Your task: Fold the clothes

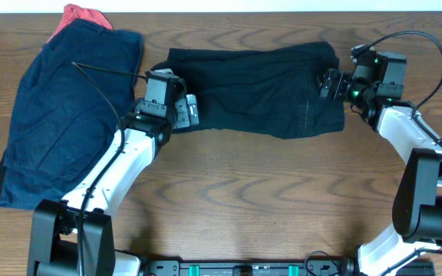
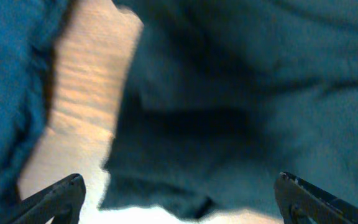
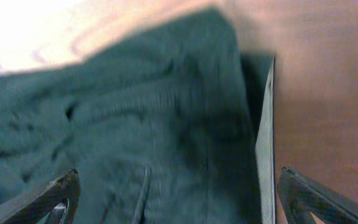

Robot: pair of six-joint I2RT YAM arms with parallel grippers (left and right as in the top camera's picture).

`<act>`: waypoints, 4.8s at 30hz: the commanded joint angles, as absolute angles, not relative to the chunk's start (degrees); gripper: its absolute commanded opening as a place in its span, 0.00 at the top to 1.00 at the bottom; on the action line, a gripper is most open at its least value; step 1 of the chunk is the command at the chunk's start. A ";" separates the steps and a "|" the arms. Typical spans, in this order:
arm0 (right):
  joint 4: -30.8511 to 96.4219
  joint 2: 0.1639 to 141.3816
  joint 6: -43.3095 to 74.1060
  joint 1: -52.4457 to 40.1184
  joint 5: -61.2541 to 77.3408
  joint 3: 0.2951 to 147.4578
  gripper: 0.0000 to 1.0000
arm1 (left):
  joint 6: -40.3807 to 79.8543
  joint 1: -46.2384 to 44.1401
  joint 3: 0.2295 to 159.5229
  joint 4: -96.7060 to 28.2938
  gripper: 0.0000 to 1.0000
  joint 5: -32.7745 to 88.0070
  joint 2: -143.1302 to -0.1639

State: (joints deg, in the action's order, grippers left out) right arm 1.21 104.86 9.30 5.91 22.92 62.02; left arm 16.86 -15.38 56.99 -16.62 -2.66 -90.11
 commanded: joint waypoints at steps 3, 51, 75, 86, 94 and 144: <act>3.14 105.21 4.32 5.89 23.75 62.35 0.01 | 12.58 -15.00 60.60 -23.22 0.02 6.26 -89.80; -5.37 115.96 6.61 7.25 13.87 62.35 0.28 | 4.69 -12.08 89.27 -33.36 0.35 4.51 -121.99; -4.49 123.63 10.44 7.53 19.90 62.35 0.35 | 5.02 -15.20 89.21 -33.32 0.35 4.51 -124.44; -4.99 125.60 15.51 5.91 22.13 62.35 0.84 | 5.02 -15.20 89.21 -33.78 0.35 4.51 -124.44; -4.97 125.40 16.71 8.56 23.90 62.37 0.99 | 5.02 -15.20 89.21 -33.85 0.35 4.51 -124.44; 29.63 102.37 17.34 -21.50 21.41 84.53 0.99 | 4.78 -23.40 89.23 -38.94 0.41 5.37 -122.37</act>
State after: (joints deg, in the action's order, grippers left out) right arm 30.94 102.65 12.60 -19.27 25.04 83.70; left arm 4.45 -23.68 88.86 -38.59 5.80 -122.87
